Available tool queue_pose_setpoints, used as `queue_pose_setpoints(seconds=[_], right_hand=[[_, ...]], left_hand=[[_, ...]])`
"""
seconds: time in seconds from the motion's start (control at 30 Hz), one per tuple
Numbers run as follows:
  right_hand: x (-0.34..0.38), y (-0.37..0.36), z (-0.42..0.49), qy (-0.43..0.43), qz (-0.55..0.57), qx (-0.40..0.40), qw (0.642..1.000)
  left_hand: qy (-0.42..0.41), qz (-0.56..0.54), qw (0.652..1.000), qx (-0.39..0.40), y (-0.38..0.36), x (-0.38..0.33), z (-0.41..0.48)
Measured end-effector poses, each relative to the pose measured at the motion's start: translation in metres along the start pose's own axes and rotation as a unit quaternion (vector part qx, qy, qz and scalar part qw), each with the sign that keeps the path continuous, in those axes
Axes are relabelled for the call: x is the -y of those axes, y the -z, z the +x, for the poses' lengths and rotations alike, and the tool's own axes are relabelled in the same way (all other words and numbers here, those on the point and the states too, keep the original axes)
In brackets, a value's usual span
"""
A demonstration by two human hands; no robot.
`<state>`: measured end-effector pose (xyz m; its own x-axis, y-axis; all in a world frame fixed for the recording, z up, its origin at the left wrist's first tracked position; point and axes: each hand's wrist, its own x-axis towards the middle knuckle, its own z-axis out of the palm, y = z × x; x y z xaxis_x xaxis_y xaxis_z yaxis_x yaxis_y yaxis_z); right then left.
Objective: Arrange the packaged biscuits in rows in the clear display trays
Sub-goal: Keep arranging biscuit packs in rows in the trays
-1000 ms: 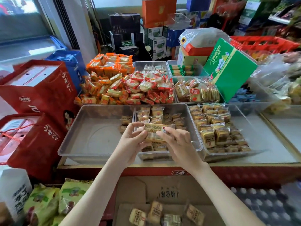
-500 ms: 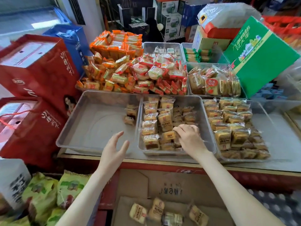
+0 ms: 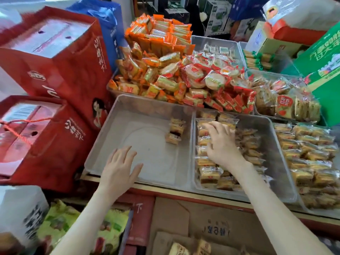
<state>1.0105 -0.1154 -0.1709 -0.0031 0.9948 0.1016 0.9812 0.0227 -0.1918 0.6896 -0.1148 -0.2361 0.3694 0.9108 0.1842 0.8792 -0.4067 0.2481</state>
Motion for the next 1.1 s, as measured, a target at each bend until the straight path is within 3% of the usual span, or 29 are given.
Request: queue_pose_setpoints(seconds=[0.1, 0.23, 0.33, 0.43, 0.57, 0.6, 0.63, 0.7, 0.73, 0.93, 1.03, 1.1], right_hand=[[0.065, -0.033, 0.037, 0.053, -0.015, 0.051, 0.997], [0.094, -0.103, 0.073, 0.011, -0.163, 0.173, 0.971], [0.095, -0.119, 0.082, -0.028, -0.166, 0.192, 0.967], [0.109, -0.101, 0.079, -0.085, -0.003, 0.188, 0.979], [0.13, -0.044, 0.057, -0.173, 0.311, 0.162, 0.92], [0.134, -0.03, 0.048, -0.171, 0.369, 0.158, 0.9], [0.137, -0.018, 0.039, -0.168, 0.412, 0.156, 0.882], [0.141, 0.004, 0.021, -0.152, 0.468, 0.152, 0.857], [0.143, 0.013, 0.012, -0.145, 0.495, 0.137, 0.846], [0.143, 0.056, -0.029, -0.168, 0.62, 0.004, 0.767], [0.144, 0.071, -0.047, -0.176, 0.616, -0.069, 0.765], [0.142, 0.081, -0.057, -0.161, 0.6, -0.108, 0.776]], left_hand=[[-0.022, -0.002, 0.999, -0.025, -0.004, 0.008, 0.002], [-0.025, -0.033, 0.998, -0.042, -0.009, 0.011, 0.002], [-0.012, -0.05, 0.999, -0.015, -0.008, 0.015, 0.004], [0.017, -0.079, 0.996, 0.035, -0.004, 0.014, 0.005], [0.096, -0.157, 0.98, 0.069, 0.015, 0.006, 0.011], [0.144, -0.239, 0.957, 0.079, 0.023, 0.001, 0.015], [0.199, -0.349, 0.911, 0.09, 0.033, -0.005, 0.019], [0.279, -0.545, 0.788, 0.058, 0.05, -0.017, 0.024], [0.291, -0.586, 0.755, 0.041, 0.058, -0.023, 0.024], [0.27, -0.687, 0.674, 0.035, 0.108, -0.056, 0.017], [0.246, -0.692, 0.678, 0.014, 0.126, -0.079, 0.014], [0.221, -0.674, 0.705, 0.005, 0.135, -0.094, 0.011]])
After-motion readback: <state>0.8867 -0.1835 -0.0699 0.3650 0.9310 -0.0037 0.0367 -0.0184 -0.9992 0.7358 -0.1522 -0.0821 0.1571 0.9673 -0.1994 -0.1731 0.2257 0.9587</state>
